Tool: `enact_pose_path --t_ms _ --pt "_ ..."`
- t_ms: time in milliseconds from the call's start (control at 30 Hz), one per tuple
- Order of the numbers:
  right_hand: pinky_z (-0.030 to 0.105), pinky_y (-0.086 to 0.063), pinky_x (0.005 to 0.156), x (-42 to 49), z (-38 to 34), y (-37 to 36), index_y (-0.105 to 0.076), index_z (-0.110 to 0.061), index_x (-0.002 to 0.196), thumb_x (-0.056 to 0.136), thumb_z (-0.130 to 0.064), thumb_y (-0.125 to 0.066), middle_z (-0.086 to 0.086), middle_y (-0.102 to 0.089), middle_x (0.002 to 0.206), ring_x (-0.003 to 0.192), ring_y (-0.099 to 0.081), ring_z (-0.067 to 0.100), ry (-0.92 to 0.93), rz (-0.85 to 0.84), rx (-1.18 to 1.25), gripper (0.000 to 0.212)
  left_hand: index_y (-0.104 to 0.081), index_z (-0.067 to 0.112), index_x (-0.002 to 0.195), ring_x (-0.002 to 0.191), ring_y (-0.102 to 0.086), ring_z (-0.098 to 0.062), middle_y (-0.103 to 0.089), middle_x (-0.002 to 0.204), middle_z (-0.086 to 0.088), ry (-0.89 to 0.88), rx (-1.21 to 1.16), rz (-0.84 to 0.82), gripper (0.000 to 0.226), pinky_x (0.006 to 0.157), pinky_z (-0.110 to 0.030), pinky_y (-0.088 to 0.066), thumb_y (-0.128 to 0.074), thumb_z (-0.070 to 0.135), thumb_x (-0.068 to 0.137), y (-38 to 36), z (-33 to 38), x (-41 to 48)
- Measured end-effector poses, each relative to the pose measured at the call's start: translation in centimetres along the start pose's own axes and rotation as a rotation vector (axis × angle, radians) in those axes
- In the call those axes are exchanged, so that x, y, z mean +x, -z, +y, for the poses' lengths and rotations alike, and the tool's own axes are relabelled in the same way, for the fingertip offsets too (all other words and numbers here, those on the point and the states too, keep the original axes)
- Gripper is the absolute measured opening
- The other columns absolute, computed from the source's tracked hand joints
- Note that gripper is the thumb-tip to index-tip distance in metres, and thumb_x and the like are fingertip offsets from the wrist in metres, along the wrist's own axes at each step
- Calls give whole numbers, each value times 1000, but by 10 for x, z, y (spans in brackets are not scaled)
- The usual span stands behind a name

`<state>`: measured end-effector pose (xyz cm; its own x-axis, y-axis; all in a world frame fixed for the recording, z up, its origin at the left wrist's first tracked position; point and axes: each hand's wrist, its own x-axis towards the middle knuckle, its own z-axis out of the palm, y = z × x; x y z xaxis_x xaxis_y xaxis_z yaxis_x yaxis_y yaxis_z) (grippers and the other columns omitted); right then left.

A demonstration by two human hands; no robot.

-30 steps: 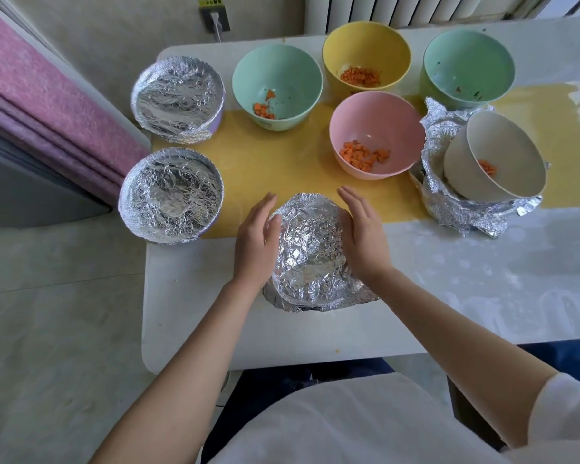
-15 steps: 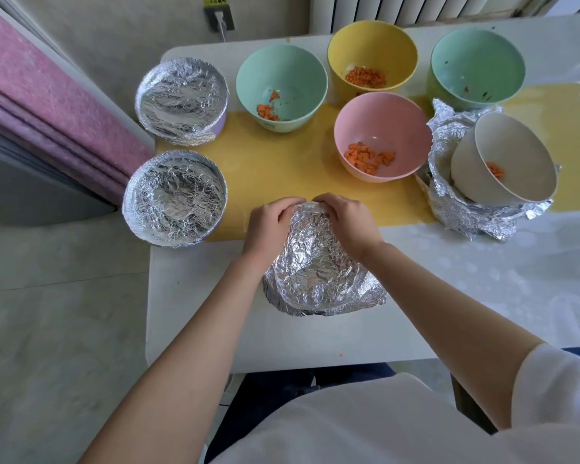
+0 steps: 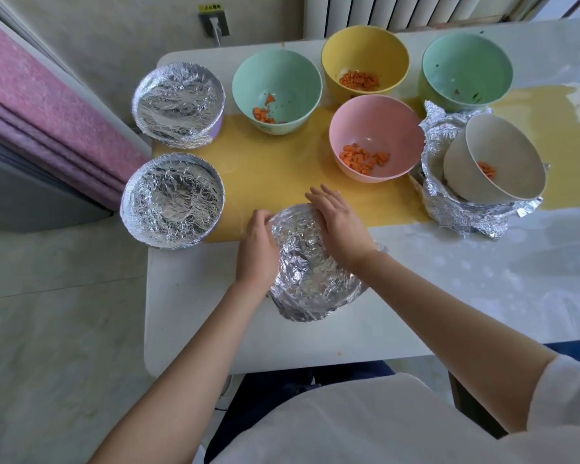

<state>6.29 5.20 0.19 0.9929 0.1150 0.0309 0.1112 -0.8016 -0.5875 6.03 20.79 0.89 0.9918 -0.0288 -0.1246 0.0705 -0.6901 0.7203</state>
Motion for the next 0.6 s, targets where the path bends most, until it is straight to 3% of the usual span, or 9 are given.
enact_pose_path --t_ms 133,200,267,367,467,533,600 --pt "38 -19 116 -23 -14 -3 -49 -1 131 98 -5 -41 16 -47 140 137 -33 31 2 26 13 35 -44 -8 101 84 -39 -20 -46 105 -23 123 -43 83 12 69 -19 -27 -37 -7 91 7 -6 -32" --pt "38 -19 115 -36 -19 -8 -48 0 132 97 -6 -39 16 -47 139 136 -35 31 31 44 -19 37 -41 0 91 81 -35 -18 -40 94 -15 198 -110 120 10 69 -22 -28 -37 -10 89 10 -10 -46" --pt "41 -20 115 -50 -22 -14 -47 0 133 95 -5 -42 16 -47 140 136 -35 32 44 69 -64 38 -35 10 79 82 -35 -18 -33 83 -1 276 -178 138 21 68 -20 -26 -38 -10 88 10 -13 -59" --pt "44 -19 115 -64 -21 -20 -43 -1 137 95 -6 -46 16 -41 144 138 -30 33 15 71 -130 42 -24 19 68 84 -32 -18 -25 80 6 363 -221 84 37 68 -19 -23 -38 -9 87 9 -13 -79" --pt "37 -11 117 -70 -15 -19 -38 0 140 96 -14 -40 18 -36 147 140 -25 34 -14 40 -178 46 -27 17 71 87 -30 -18 -25 83 5 413 -225 32 30 70 -19 -24 -39 -6 86 11 -15 -91" --pt "33 -8 117 -70 -12 -17 -35 0 141 97 -17 -36 17 -34 148 141 -23 32 -27 25 -179 47 -35 9 86 92 -33 -18 -30 96 -1 382 -213 56 16 73 -18 -25 -44 -4 86 14 -16 -90" --pt "33 -9 117 -69 -11 -16 -33 -1 142 97 -14 -39 16 -32 150 142 -21 30 -33 18 -165 47 -40 1 106 102 -39 -22 -35 110 -9 238 -155 125 20 80 -18 -28 -47 -2 88 20 -16 -82"
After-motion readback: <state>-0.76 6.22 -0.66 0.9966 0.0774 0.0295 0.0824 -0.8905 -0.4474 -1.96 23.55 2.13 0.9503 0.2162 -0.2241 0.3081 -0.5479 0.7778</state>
